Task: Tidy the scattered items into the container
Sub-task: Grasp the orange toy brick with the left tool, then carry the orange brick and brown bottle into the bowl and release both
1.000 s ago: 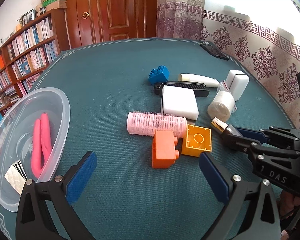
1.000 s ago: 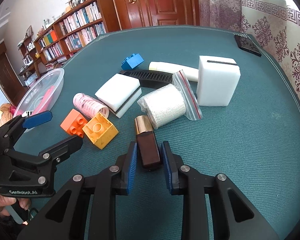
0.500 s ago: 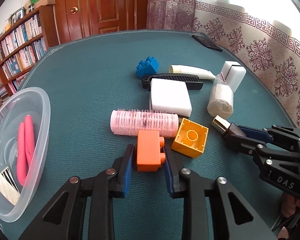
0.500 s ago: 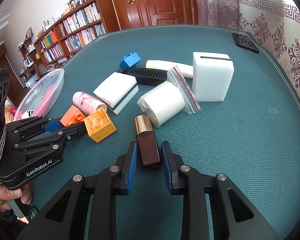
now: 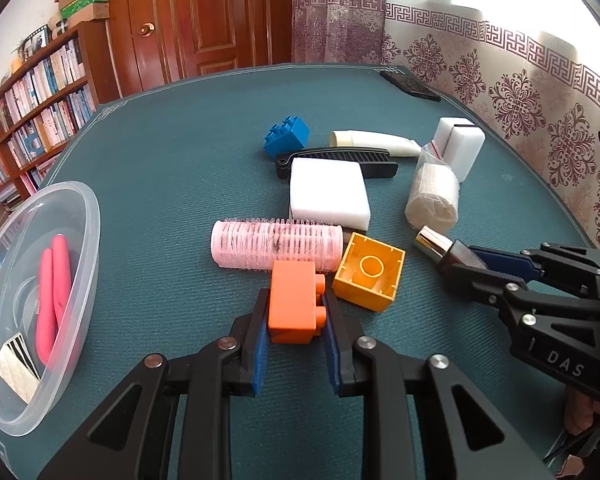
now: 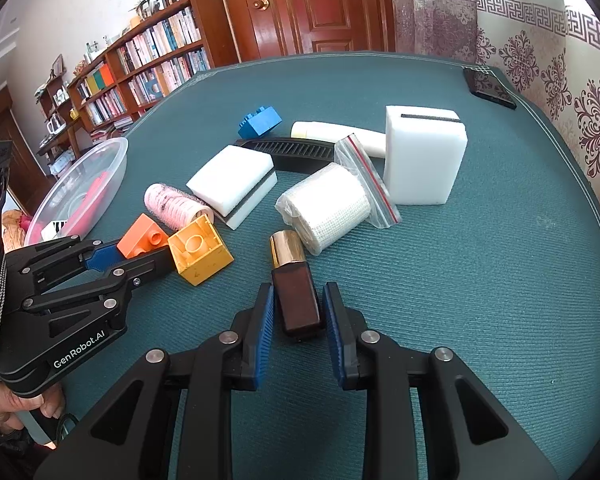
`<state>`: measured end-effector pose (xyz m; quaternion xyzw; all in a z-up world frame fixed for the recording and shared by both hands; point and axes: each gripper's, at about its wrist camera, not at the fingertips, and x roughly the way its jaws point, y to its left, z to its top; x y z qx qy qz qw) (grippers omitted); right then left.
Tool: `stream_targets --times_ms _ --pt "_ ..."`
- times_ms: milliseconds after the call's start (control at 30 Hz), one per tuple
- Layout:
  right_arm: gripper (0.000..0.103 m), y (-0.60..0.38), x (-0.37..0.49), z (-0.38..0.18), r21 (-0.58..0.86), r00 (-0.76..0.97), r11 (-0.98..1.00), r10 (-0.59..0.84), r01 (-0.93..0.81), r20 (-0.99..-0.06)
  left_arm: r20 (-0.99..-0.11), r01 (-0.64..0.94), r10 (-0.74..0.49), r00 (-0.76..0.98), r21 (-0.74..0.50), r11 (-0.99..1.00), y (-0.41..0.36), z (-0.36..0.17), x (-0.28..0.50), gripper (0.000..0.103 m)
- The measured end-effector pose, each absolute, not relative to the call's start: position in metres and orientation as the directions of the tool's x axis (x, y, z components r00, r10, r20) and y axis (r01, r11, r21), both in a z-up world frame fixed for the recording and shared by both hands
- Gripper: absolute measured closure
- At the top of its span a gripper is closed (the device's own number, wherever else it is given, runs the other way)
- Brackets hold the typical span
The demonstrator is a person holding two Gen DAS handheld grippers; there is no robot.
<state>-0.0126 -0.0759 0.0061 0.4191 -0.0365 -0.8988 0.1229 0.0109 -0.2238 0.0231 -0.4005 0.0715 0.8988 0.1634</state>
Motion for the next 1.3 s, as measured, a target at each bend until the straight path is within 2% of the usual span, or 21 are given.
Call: stream_targets --times_ms 433,1300 --pt "0.081 -0.075 -0.004 0.014 0.240 -0.624 -0.952 -0.307 0.192 -0.718 -0.710 -0.343 0.246 -0.660 -0.007 -0.939 -0.227 0.033 0.025 0.076" --pt "0.081 -0.085 0.007 0.037 0.285 -0.672 -0.941 -0.331 0.183 -0.662 -0.660 -0.292 0.243 -0.711 -0.037 -0.956 -0.264 0.052 0.035 0.076"
